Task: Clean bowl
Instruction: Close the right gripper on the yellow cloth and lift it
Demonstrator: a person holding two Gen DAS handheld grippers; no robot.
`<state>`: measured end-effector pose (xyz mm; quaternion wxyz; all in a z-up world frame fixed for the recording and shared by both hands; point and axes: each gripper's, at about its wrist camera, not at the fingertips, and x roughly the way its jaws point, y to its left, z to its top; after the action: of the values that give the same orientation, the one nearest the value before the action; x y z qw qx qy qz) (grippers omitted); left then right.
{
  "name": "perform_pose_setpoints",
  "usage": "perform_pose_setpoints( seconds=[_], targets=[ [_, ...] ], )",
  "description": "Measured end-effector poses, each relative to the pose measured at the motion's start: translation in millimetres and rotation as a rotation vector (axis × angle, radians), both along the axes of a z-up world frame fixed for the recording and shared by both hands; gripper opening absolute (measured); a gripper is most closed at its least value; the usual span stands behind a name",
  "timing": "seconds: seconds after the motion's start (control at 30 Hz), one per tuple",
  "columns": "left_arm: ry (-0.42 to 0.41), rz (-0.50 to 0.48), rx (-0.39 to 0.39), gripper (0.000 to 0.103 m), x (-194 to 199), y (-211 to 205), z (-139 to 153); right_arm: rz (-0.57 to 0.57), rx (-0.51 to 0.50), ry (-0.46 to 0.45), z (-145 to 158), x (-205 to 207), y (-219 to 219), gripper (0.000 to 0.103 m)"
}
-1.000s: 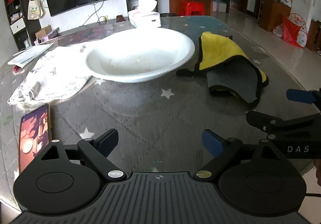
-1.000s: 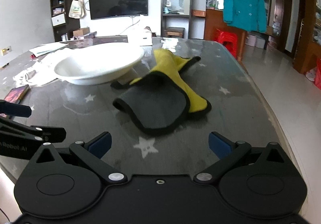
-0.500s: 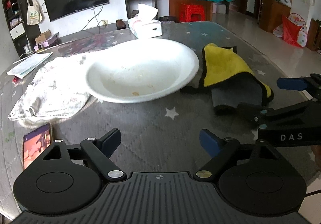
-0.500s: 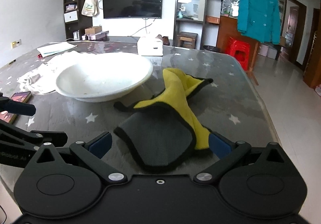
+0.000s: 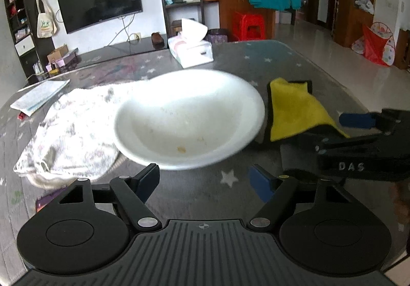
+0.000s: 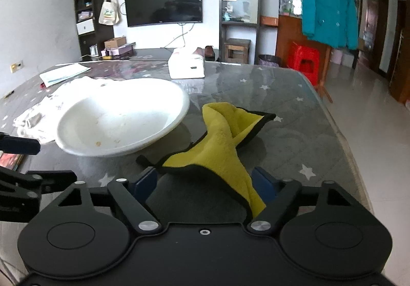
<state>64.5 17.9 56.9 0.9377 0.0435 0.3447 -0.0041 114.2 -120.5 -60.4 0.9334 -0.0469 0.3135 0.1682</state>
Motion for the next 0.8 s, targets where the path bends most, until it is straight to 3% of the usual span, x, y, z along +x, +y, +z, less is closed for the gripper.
perform_pose_setpoints(
  seconds=[0.37, 0.8],
  targets=[
    [-0.006, -0.067, 0.023, 0.075, 29, -20, -1, -0.035, 0.002, 0.028, -10, 17, 7, 0.063],
    [0.013, -0.078, 0.029, 0.075, 42, -24, -11, -0.036, 0.005, 0.004, -6, 23, 13, 0.063]
  ],
)
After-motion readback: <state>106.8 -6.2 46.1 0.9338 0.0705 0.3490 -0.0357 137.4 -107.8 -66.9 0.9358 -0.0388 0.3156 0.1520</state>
